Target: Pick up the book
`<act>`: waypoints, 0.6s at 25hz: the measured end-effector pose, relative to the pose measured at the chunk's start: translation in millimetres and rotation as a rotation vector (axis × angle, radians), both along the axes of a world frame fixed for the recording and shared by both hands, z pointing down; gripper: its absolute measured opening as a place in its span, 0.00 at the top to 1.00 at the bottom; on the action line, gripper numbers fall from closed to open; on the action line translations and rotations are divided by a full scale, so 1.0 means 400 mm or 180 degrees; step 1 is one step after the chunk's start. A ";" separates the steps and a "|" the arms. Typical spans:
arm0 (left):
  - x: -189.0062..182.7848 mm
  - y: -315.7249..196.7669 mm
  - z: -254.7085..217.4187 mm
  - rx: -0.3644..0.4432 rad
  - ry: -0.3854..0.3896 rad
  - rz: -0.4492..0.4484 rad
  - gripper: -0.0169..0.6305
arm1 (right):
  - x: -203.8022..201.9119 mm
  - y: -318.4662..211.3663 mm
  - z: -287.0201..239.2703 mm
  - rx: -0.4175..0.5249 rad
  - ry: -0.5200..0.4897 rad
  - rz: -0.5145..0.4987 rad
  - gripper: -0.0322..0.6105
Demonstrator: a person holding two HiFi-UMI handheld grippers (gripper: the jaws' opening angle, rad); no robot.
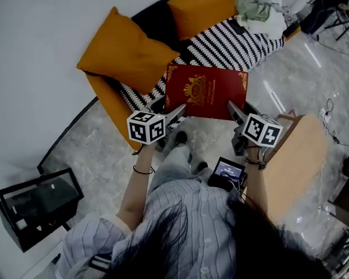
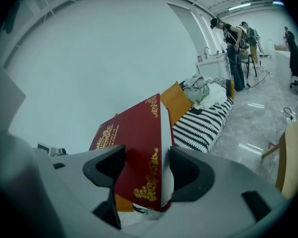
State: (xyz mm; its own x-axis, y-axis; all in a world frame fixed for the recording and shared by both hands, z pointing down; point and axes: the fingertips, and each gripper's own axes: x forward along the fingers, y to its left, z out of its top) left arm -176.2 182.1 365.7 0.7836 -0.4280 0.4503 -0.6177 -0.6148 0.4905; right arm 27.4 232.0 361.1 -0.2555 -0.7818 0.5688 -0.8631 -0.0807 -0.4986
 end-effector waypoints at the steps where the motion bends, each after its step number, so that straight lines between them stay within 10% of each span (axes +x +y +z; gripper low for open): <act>1: 0.004 0.022 -0.002 0.0009 -0.0013 -0.0021 0.47 | 0.005 0.018 0.000 0.0010 -0.0005 -0.0023 0.48; 15: 0.036 0.328 -0.016 0.0092 -0.0052 -0.0267 0.47 | 0.046 0.283 -0.005 0.0109 -0.0036 -0.0277 0.48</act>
